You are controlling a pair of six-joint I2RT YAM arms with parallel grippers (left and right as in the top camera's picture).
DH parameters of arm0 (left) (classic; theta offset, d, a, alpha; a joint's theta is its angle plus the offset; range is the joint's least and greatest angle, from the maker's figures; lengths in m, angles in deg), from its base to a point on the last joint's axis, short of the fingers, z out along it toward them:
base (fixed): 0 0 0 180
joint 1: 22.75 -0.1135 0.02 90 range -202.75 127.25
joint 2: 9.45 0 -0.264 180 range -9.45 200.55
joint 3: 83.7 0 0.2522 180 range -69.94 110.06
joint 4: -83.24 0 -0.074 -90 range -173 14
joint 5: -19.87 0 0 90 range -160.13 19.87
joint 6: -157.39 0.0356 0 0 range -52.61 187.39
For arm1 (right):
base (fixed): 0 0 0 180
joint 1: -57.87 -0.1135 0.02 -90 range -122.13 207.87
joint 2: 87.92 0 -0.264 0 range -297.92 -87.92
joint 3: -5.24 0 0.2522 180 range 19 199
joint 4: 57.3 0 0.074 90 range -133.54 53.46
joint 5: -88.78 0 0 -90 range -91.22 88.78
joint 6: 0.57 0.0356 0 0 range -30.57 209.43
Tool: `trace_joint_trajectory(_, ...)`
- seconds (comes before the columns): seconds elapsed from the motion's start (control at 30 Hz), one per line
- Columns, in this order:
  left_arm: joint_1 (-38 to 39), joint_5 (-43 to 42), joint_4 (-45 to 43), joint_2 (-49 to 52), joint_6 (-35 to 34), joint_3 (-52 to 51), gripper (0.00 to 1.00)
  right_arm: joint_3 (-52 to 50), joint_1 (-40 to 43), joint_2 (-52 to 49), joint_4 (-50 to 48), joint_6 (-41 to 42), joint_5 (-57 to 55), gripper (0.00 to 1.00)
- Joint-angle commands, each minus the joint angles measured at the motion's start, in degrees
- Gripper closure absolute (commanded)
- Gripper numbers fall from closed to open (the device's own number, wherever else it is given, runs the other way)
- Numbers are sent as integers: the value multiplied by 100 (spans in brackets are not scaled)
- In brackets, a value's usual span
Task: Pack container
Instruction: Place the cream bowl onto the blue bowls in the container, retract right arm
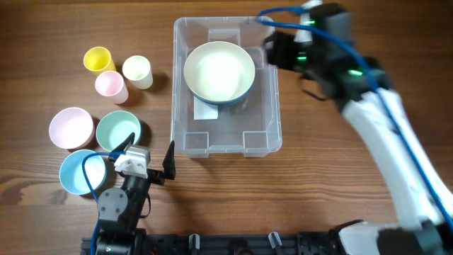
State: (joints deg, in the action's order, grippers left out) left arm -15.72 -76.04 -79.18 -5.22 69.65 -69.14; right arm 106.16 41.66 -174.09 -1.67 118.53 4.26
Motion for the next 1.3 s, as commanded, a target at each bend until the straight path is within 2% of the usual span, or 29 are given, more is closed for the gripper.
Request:
trace_joint_trajectory(0.0, 26, -68, 0, -9, -31, -48, 0, 105, 879, 535, 557, 175, -103, 20)
trace_joint_trajectory(0.03, 26, -68, 0, -9, -31, -48, 0, 105, 1504, 713, 907, 221, -116, 17)
trace_joint_trajectory(0.13, 26, -68, 0, -9, -33, -48, 0, 103, 2614, 776, 1335, 229, -168, 11)
trace_joint_trajectory(0.2, 26, -68, 2, -9, -33, -48, 0, 96, 3314, 715, 1576, 243, -369, 0)
trace_joint_trajectory(0.27, 26, -68, 0, -9, -31, -48, 0, 96, 3727, 627, 1626, 243, -378, 0)
trace_joint_trajectory(0.8, 26, -240, -94, -9, -74, -48, 0, 96, 3840, 586, 1685, 249, -378, 0)
trace_joint_trajectory(0.9, 26, -824, -122, 2, -918, -48, 0, 96, 3840, 586, 1685, 251, -378, 0)
trace_joint_trajectory(1.03, 26, -868, -105, 2, -3095, 186, 0, 96, 3840, 586, 1685, 249, -376, 0)
trace_joint_trajectory(1.1, 26, -1156, -122, 2, -4094, 330, 0, 96, 3840, 586, 1685, 249, -376, 0)
trace_joint_trajectory(1.2, 26, -1193, 511, 2, -4076, 328, 0, 96, 3840, 586, 1685, 251, -376, 0)
trace_joint_trajectory(1.27, 26, -1801, 461, 2, -4216, 330, 0, 96, 3840, 586, 1685, 247, -378, 0)
